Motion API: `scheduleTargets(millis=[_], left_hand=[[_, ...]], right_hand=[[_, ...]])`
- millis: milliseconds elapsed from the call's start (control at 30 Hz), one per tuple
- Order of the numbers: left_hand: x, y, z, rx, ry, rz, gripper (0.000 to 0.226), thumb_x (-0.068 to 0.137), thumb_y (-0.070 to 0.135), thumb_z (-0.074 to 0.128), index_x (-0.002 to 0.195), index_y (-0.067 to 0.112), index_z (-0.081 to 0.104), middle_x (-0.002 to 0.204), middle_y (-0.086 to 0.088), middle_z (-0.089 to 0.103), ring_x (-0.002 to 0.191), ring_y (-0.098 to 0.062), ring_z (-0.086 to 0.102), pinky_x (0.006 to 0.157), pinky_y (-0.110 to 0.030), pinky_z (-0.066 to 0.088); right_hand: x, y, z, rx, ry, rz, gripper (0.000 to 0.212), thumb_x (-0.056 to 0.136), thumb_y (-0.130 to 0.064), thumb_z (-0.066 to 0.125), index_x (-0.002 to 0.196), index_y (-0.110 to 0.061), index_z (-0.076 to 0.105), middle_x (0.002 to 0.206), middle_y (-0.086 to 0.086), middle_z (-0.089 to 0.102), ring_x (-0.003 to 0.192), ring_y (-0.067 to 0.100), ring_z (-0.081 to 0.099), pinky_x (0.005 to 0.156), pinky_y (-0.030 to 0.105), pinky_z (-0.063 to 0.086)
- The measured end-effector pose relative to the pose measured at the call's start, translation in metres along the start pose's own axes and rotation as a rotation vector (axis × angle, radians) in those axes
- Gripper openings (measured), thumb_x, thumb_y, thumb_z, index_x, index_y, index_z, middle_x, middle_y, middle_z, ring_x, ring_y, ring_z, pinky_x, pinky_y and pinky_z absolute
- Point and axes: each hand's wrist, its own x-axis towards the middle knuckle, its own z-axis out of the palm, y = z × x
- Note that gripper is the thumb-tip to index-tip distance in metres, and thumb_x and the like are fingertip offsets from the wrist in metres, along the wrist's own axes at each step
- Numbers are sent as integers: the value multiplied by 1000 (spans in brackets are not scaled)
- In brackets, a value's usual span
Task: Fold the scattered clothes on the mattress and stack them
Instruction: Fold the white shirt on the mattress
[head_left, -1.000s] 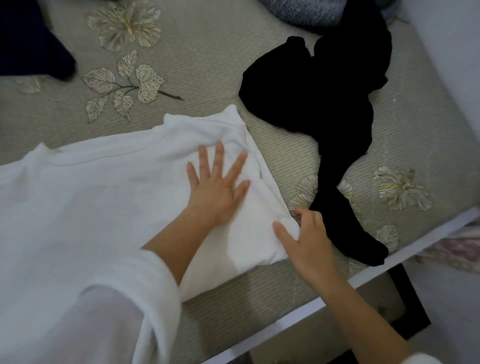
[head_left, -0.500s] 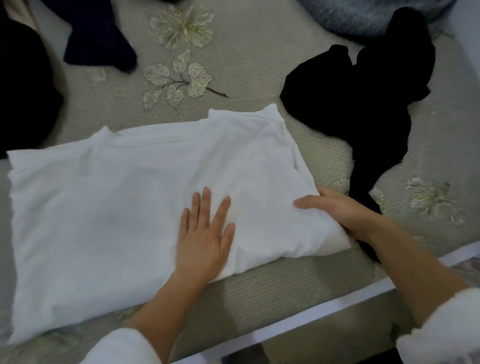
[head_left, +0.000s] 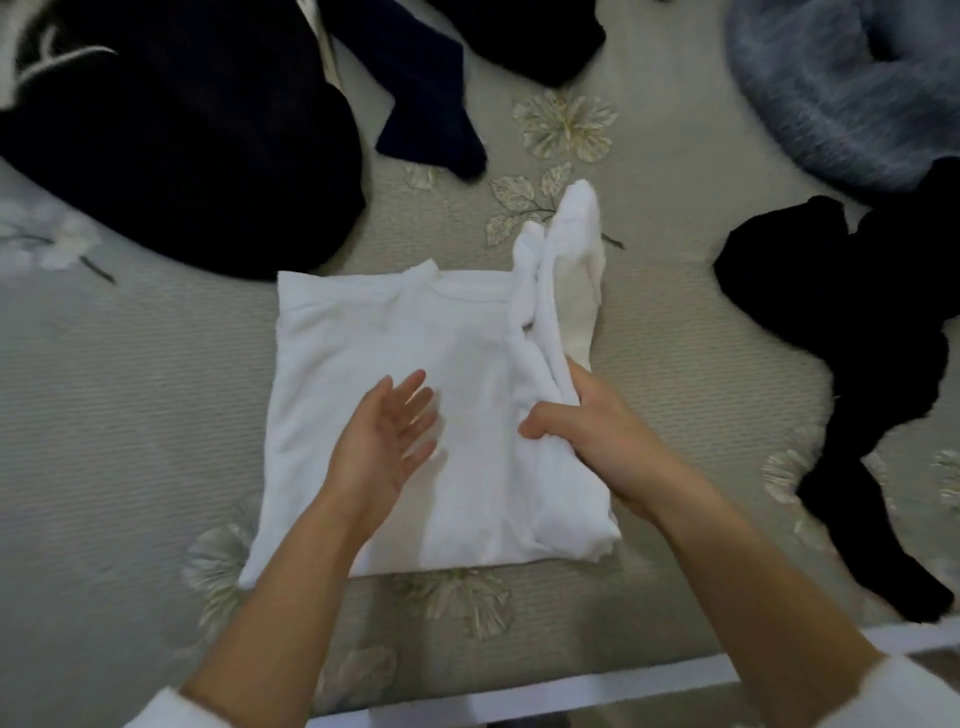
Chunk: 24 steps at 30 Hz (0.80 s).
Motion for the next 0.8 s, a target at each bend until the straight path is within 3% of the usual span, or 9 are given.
scheduleTargets(millis=[133, 200, 300, 367, 467, 567, 633, 700, 800], left_hand=[[-14, 23, -63, -116, 17, -54, 45, 96, 45, 37, 127, 20, 58, 128, -6, 61, 118, -24, 57, 107, -44, 39], [-19, 30, -90, -161, 6, -71, 48, 96, 47, 35, 129, 18, 57, 126, -7, 63, 115, -24, 60, 101, -42, 43], [-23, 38, -122, -252, -27, -78, 53, 96, 49, 33, 130, 15, 55, 125, -9, 64, 106, -20, 65, 87, -36, 55], [-21, 43, -139, -269, -26, -82, 55, 96, 50, 32, 131, 13, 54, 124, -9, 64, 100, -20, 66, 78, -33, 57], [-13, 43, -153, -150, -5, -111, 53, 98, 50, 31, 130, 15, 53, 121, -10, 66, 106, -24, 63, 83, -38, 50], [-11, 42, -153, 107, 34, -49, 44, 91, 45, 53, 126, 18, 57, 117, -6, 68, 103, -20, 65, 85, -35, 49], [-10, 39, -147, 370, 52, 36, 47, 85, 35, 68, 127, 20, 52, 117, 0, 66, 101, -16, 65, 84, -31, 51], [-8, 34, -139, 687, 147, 153, 39, 87, 27, 67, 122, 20, 51, 111, 5, 63, 98, -15, 62, 74, -26, 48], [-1, 26, -133, 628, 305, 306, 15, 94, 23, 56, 107, 15, 60, 94, 5, 66, 84, -14, 62, 60, -15, 43]], right_hand=[[22, -9, 73, 23, -68, -28, 46, 75, -3, 62, 102, -39, 63, 85, -17, 71, 75, -1, 66, 62, 17, 52], [33, -12, 110, -21, -78, -39, 51, 78, -2, 59, 115, -37, 61, 88, -15, 72, 76, 0, 66, 65, 21, 54], [50, -8, 159, -139, -103, -65, 65, 81, -12, 56, 136, -44, 44, 96, -7, 71, 81, 14, 67, 72, 35, 55], [59, 3, 180, -253, -177, -27, 66, 83, -23, 54, 141, -49, 34, 101, -7, 69, 76, 8, 65, 69, 28, 54], [59, 20, 194, -434, -271, 81, 54, 90, -36, 52, 142, -37, 38, 85, -4, 69, 69, 3, 61, 72, 21, 49], [49, 32, 181, -512, -81, 27, 35, 93, -35, 52, 127, -28, 57, 82, -2, 68, 78, 11, 63, 82, 29, 52], [42, 38, 158, -443, 131, 1, 21, 93, -25, 53, 111, -26, 63, 78, 4, 66, 73, 16, 62, 70, 22, 50], [33, 48, 132, -468, 348, 9, 14, 92, -18, 53, 100, -23, 63, 72, 3, 62, 65, 17, 57, 56, 14, 40], [21, 70, 98, -523, 547, 139, 5, 89, -20, 58, 94, -18, 60, 71, -2, 53, 65, 13, 49, 54, 21, 36]])
